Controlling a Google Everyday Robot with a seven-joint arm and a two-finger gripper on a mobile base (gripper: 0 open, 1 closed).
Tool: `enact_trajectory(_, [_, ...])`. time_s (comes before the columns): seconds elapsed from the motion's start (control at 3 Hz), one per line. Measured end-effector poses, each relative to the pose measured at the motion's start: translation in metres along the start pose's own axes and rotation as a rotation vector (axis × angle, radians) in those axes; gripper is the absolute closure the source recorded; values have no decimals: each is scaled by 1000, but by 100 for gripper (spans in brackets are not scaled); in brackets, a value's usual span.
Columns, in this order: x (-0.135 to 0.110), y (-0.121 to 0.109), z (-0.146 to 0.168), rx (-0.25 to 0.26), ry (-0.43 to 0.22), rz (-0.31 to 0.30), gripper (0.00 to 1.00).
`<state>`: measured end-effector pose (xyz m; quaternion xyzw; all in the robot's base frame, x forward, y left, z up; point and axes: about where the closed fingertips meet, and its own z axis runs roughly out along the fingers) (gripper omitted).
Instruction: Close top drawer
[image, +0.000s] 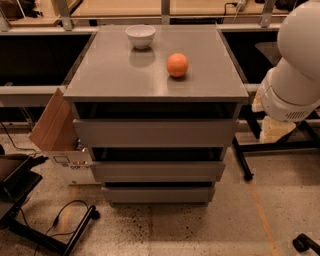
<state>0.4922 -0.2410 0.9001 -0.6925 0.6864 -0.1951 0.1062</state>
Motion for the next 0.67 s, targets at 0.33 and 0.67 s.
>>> enact_trajectory(0.33, [0,0,-1,1,1,0,0])
enact_trajectory(0.67, [0,0,-1,2,1,0,0])
